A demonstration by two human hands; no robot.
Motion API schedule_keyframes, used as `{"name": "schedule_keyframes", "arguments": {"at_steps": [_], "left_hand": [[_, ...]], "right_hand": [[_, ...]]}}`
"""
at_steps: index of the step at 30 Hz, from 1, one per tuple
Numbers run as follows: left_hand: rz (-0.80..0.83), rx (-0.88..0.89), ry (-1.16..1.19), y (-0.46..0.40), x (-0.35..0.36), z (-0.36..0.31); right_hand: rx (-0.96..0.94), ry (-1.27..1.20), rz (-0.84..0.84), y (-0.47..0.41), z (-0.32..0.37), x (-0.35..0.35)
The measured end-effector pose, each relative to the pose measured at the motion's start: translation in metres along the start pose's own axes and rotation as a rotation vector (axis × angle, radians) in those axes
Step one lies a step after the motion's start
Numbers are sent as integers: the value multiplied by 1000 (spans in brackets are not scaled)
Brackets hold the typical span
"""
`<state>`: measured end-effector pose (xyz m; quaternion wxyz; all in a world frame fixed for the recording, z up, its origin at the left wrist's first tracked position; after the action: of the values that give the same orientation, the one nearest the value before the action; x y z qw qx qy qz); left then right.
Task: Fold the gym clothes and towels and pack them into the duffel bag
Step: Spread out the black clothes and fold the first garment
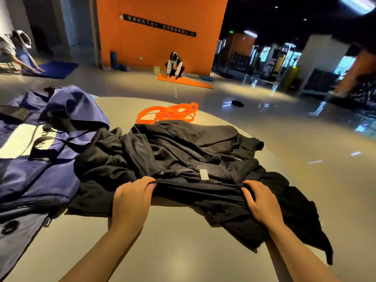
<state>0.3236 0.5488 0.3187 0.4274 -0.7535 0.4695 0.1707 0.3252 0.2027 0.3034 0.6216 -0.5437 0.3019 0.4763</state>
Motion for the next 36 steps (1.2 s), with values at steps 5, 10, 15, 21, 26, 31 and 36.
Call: {"name": "schedule_keyframes", "arguments": {"at_steps": [5,10,15,21,26,31,36], "left_hand": [[3,-75,159,-3,-11,15],[-24,-95,139,-5,-13,19],[-87,-37,53,-10,-14,18],[-117,-97,11,-10,-12,22],[-79,39,-180,-9,0,13],[14,118,-310,-7,8,6],[-24,121,-264,-64,-28,-26]], "right_hand": [[47,16,-35,-2,1,-1],[42,23,-50,-23,0,6],[-14,14,22,-52,7,20],[-136,-10,73,-57,8,27],[-127,-56,41,-55,0,27],[-99,-142,1,-49,-2,22],[-116,-395,-146,-95,3,-32]]}}
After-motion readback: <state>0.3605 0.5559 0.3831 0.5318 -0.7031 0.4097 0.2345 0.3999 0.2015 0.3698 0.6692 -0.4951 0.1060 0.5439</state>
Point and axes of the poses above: each hand's wrist, its own y-axis away from the middle knuckle, its own x-axis out of the palm, z = x × y, the point moved 7 cm from there along -y, towards the middle knuckle, and after that the axes turned 12 degrees about -x, right-handed, at the moved point
